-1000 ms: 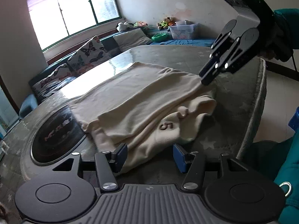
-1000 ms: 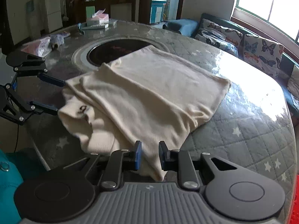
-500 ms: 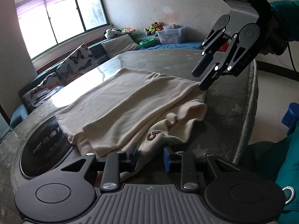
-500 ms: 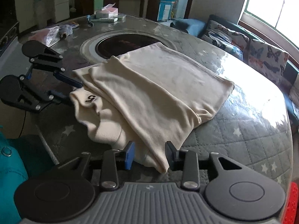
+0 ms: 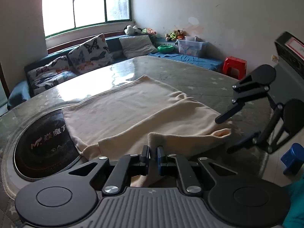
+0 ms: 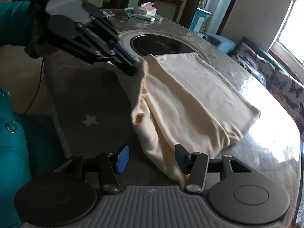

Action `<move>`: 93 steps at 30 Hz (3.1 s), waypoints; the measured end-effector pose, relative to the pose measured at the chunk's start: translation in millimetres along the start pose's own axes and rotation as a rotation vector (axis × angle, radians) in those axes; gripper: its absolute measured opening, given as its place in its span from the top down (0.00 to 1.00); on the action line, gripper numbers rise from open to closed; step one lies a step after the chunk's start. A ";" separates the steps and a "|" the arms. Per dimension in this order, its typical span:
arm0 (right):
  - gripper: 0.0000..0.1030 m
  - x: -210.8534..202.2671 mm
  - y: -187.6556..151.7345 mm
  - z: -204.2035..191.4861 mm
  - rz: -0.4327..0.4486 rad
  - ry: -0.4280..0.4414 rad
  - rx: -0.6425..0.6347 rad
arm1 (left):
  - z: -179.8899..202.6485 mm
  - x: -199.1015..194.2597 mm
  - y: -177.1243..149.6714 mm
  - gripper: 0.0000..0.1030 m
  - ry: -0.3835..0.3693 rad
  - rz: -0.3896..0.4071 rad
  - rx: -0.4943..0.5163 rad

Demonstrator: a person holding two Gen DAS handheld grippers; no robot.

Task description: Fold clothes

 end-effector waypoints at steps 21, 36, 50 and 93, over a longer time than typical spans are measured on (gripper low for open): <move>0.91 -10.2 17.5 38.7 0.094 0.124 0.276 | 13.2 -11.3 -38.9 0.89 0.123 -0.024 0.146; 0.92 -78.5 1.7 4.7 0.132 0.135 0.216 | 53.4 -77.1 -41.3 0.95 0.038 0.034 0.141; 0.92 -118.4 11.5 32.0 0.175 0.112 0.291 | 33.7 -81.2 19.7 0.95 0.083 0.121 0.151; 0.83 70.2 38.8 157.3 0.056 -0.014 0.583 | -22.5 86.6 78.4 0.81 0.081 -0.083 -0.027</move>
Point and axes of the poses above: each gripper's, at about its wrist camera, not at the fingertips, and x roughly the way its jaws point, z to its right, y to its top, the point moved 10 cm from there along x, roughly the way its jaws point, and after that the axes turned 11 degrees about -z, right-handed, at the moved point
